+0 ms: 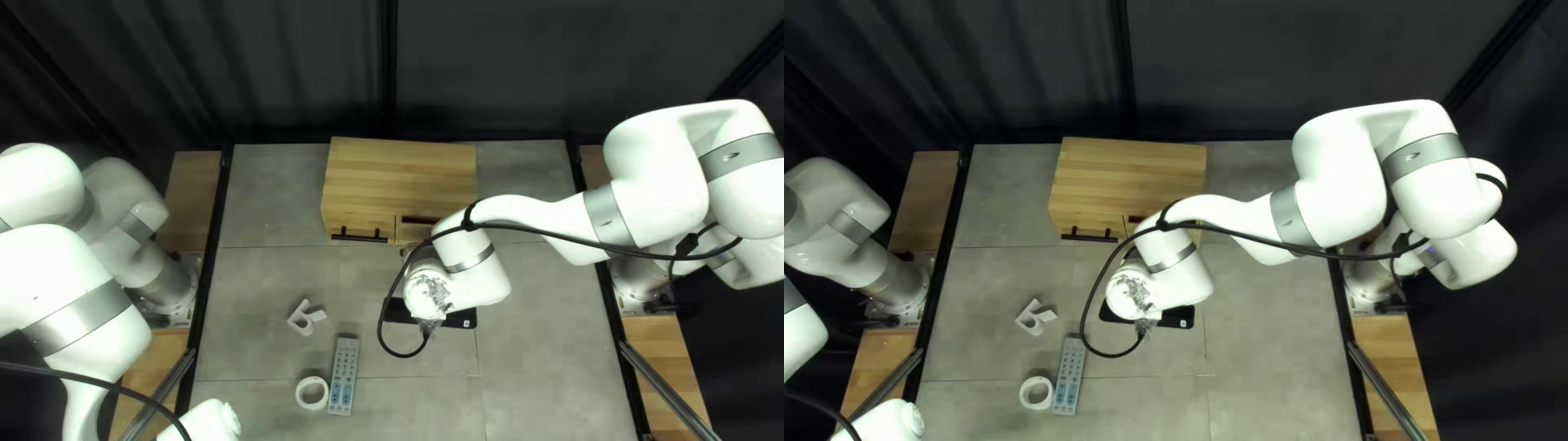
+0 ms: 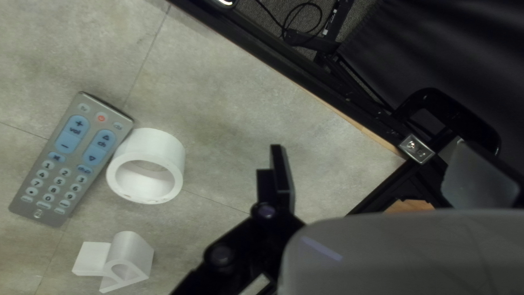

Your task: Open drawers and place objects into drawer and close

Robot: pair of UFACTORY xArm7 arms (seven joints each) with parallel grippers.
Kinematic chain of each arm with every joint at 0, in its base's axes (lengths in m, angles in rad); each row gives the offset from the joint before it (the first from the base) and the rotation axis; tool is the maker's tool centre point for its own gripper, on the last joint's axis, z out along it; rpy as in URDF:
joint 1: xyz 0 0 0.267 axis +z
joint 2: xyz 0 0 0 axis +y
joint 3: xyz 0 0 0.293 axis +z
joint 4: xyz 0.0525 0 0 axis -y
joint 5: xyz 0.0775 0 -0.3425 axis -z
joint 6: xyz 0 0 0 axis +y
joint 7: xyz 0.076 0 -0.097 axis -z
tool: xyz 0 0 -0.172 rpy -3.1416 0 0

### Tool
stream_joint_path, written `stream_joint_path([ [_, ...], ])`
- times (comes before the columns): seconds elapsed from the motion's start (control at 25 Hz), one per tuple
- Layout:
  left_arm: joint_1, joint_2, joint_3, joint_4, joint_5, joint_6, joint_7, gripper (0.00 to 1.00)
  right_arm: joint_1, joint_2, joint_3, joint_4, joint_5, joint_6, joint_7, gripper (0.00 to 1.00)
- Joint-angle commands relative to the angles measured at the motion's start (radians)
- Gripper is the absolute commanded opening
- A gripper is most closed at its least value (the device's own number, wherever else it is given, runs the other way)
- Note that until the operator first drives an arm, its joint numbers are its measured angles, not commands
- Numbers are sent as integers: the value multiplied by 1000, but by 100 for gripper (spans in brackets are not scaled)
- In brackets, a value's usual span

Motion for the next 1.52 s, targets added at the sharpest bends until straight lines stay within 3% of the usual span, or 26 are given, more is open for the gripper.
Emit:
stream_joint_path([
  [0.04, 0, 0, 0, 0, 0, 0, 0, 100, 2, 3, 3, 2, 1, -1, 0, 10],
  [1.52, 0, 0, 0, 0, 0, 0, 0, 100, 15, 39, 19, 57, 12, 33, -16, 11],
])
